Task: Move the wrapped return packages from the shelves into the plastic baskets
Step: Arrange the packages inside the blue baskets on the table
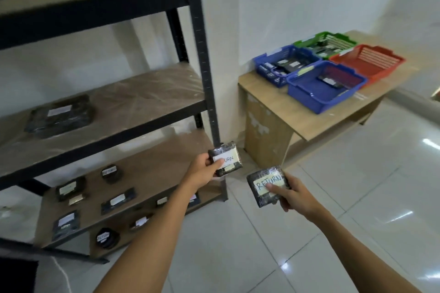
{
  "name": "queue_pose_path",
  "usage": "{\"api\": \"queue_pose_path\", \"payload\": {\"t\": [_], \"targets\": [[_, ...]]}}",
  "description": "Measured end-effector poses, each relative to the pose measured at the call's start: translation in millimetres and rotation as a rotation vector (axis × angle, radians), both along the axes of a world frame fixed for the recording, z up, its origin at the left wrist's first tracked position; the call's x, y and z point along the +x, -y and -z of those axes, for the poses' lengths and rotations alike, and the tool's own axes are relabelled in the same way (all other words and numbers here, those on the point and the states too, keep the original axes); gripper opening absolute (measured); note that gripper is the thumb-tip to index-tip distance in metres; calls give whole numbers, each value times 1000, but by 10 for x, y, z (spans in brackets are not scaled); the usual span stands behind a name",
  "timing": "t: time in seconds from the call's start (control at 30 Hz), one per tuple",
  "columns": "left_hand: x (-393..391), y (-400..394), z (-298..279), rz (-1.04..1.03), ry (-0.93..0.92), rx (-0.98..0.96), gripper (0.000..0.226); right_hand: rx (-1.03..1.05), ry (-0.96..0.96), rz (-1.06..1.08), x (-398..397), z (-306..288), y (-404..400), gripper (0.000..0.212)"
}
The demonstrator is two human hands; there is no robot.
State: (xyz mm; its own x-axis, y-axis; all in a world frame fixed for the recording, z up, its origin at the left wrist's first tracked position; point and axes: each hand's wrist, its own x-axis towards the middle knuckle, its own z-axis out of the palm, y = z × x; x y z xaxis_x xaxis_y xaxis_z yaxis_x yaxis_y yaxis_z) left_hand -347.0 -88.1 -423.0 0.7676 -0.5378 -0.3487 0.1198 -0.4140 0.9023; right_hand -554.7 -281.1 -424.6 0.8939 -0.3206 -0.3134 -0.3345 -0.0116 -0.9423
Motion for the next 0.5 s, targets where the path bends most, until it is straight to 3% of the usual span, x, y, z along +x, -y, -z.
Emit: {"api": "queue_pose_path", "payload": {"t": [0.13, 0.37, 0.5], "targets": [[-389, 973, -8, 2, 76, 35, 14, -57, 34, 21, -415, -51, 805, 19], [-840, 2453, -15, 26, 82, 24, 13, -116, 37, 98, -955, -9, 2072, 33], [-916, 3134, 50, 42, 63, -2, 27, -153, 67, 101, -1056, 35, 2715, 20]]}}
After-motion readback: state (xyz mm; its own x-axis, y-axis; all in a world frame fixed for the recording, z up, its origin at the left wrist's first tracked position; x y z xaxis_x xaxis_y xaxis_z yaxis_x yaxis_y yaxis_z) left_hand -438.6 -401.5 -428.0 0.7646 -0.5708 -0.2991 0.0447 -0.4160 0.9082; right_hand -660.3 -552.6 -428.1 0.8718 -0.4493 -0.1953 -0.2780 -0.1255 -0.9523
